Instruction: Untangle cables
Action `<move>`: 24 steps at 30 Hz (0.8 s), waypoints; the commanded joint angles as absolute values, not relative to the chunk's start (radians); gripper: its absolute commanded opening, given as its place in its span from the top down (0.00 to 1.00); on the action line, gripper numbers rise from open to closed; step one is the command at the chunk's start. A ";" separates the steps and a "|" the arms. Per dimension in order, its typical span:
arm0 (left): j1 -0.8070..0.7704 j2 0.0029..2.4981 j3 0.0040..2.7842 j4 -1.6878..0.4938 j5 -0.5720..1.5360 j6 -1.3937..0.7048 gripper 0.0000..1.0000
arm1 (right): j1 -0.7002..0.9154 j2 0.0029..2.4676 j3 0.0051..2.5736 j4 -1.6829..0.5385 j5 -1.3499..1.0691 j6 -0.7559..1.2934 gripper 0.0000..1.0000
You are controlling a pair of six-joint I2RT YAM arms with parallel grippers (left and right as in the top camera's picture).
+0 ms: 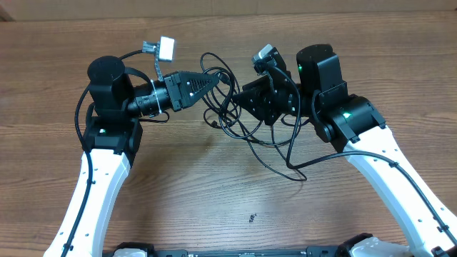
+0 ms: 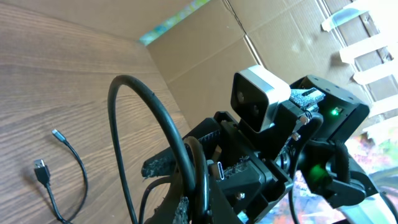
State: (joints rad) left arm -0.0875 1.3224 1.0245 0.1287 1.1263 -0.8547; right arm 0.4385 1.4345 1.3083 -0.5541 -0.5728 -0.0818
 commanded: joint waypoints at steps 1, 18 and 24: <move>-0.093 1.305 1.054 0.139 1.152 -0.922 0.95 | 0.437 1.433 1.308 -0.551 -0.590 -0.084 0.65; -0.125 1.305 1.055 0.174 1.149 -0.957 0.96 | 0.437 1.434 1.308 -0.564 -0.589 -0.084 0.96; -0.097 1.305 1.055 0.173 1.153 -0.928 0.96 | 0.436 1.434 1.308 -0.632 -0.310 0.100 0.96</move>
